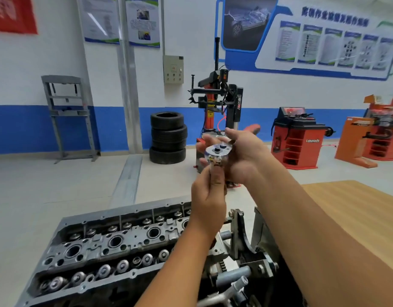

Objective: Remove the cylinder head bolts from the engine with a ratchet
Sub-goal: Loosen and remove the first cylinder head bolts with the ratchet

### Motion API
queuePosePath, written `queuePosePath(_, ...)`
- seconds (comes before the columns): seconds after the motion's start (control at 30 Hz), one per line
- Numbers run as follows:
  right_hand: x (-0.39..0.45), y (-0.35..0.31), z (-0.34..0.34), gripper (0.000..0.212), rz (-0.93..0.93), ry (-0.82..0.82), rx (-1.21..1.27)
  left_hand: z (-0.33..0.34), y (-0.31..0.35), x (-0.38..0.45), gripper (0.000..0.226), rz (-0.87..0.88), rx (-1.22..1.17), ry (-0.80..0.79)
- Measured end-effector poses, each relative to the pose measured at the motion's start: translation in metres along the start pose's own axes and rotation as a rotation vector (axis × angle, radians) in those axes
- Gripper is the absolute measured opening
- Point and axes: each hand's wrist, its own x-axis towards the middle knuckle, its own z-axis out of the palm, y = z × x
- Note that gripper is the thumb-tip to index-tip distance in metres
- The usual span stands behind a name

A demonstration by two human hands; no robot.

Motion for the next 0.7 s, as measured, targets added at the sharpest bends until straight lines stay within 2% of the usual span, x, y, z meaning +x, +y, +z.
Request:
queuePosePath(0.1, 0.001, -0.01, 0.01, 0.022, 0.027, -0.062, 0.045, 0.001, 0.007, -0.004, 0.042, -0.019, -0.016, -0.038)
queuePosePath(0.23, -0.007, 0.014, 0.018, 0.016, -0.112, -0.056, 0.044, 0.0, 0.004, -0.009, 0.039, 0.007, -0.056, 0.043)
queuePosePath(0.33, -0.01, 0.035, 0.015, 0.027, -0.3, 0.137, 0.258, 0.0, 0.001, -0.008, 0.035, 0.028, -0.043, 0.079)
queuePosePath(0.4, -0.013, 0.042, 0.013, 0.02, -0.425, 0.319, 0.351, 0.004, 0.001, -0.003, 0.032, -0.088, -0.046, 0.061)
queuePosePath(0.47, -0.012, 0.04, 0.009, 0.017, -0.448, 0.408, 0.342, 0.009, 0.002, 0.0, 0.032, -0.149, 0.034, 0.091)
queuePosePath(0.5, -0.008, 0.034, 0.006, 0.017, -0.392, 0.382, 0.323, 0.011, 0.002, -0.001, 0.028, -0.129, 0.036, 0.078)
queuePosePath(0.57, -0.002, 0.015, -0.002, 0.027, -0.169, 0.202, 0.209, 0.014, 0.004, -0.004, 0.031, -0.091, -0.026, 0.016)
queuePosePath(0.63, -0.004, -0.002, -0.006, 0.012, 0.008, -0.008, -0.018, 0.012, 0.005, -0.007, 0.043, -0.1, -0.024, -0.002)
queuePosePath(0.7, -0.01, -0.003, -0.001, 0.004, 0.059, -0.13, -0.18, 0.011, 0.007, -0.01, 0.044, -0.086, -0.016, 0.028)
